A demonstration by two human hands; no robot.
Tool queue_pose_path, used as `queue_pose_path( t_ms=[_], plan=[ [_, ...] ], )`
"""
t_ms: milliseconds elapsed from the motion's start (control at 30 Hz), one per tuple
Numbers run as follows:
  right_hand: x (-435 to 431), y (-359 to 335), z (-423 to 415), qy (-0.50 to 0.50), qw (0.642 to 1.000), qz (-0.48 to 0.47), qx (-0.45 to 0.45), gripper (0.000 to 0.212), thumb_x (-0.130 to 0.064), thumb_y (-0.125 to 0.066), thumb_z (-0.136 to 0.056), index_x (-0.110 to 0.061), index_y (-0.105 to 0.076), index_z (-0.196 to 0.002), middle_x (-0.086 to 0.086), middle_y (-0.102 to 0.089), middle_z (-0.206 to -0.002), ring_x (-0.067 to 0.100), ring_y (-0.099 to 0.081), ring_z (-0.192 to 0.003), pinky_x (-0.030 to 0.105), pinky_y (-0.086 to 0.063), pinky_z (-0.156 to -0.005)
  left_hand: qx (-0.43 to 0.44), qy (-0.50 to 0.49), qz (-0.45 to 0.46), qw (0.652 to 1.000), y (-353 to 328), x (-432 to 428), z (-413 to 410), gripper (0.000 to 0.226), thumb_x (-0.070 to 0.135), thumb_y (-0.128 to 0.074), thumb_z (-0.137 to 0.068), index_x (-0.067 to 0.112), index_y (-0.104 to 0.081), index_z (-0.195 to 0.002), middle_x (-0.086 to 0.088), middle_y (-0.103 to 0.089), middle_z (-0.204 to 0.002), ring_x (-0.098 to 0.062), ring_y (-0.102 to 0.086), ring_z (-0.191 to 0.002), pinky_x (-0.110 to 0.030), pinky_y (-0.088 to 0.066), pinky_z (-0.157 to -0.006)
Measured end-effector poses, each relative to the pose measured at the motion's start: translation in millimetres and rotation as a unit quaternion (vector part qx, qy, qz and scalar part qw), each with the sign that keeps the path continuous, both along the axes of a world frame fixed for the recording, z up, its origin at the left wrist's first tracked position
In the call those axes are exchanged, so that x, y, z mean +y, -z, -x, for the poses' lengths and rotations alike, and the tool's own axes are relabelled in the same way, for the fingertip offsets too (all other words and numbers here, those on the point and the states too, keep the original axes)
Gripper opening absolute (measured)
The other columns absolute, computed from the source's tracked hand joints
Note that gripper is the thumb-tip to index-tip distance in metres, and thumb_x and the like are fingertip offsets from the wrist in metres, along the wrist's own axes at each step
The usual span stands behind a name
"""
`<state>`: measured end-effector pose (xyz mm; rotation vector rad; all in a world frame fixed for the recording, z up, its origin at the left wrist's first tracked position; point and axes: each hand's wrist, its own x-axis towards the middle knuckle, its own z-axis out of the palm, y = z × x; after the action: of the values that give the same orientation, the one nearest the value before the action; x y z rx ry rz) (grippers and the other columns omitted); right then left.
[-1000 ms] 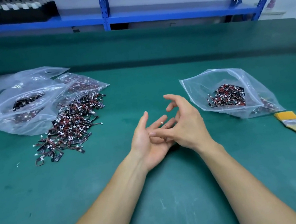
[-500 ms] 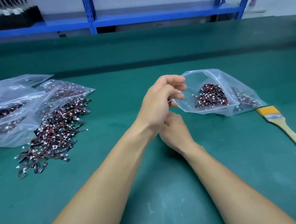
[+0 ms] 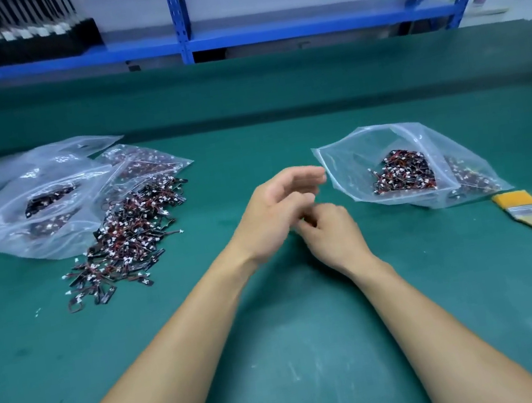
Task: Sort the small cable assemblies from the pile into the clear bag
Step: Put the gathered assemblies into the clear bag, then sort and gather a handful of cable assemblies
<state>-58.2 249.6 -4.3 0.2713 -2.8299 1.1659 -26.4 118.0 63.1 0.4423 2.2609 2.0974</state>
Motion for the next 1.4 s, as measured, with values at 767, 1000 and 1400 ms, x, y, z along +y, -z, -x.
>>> queue_pose_path(
  t_ms=[767, 1000, 1400],
  plan=[
    [-2, 6, 3, 0.007, 1.0, -0.02, -0.003, 0.015, -0.035, -0.06, -0.09, -0.034, -0.068, -0.078, -0.021, -0.056, -0.06, 0.006, -0.053, -0.064, 0.029, -0.036, -0.059, 0.056, -0.201, 0.658, 0.723, 61, -94, 8, 0.068, 0.068, -0.02, -0.095, 0.026, -0.05, -0.141, 0.003, -0.041, -0.153, -0.015, -0.022, -0.148, -0.057, 0.021, -0.114],
    [-2, 5, 3, 0.007, 1.0, -0.02, -0.005, 0.013, -0.036, -0.06, -0.09, -0.034, -0.069, -0.081, -0.023, -0.058, -0.063, 0.006, -0.054, -0.066, 0.029, -0.037, -0.06, 0.138, -0.045, 0.571, 0.808, 59, -86, -27, 0.057, 0.067, -0.039, -0.093, 0.036, -0.051, -0.139, 0.014, -0.041, -0.15, -0.008, -0.02, -0.147, -0.045, 0.002, -0.123],
    [-8, 2, -7, -0.087, 0.991, -0.006, 0.102, 0.027, -0.03, -0.063, -0.083, -0.039, -0.067, -0.109, -0.019, -0.055, -0.094, -0.001, -0.052, -0.074, 0.03, -0.044, -0.07, 0.176, -0.043, 0.438, 0.881, 65, -106, -40, 0.024, 0.03, -0.066, -0.093, 0.031, -0.069, -0.117, 0.018, -0.06, -0.119, -0.007, -0.051, -0.106, -0.036, -0.044, -0.096]
  ],
)
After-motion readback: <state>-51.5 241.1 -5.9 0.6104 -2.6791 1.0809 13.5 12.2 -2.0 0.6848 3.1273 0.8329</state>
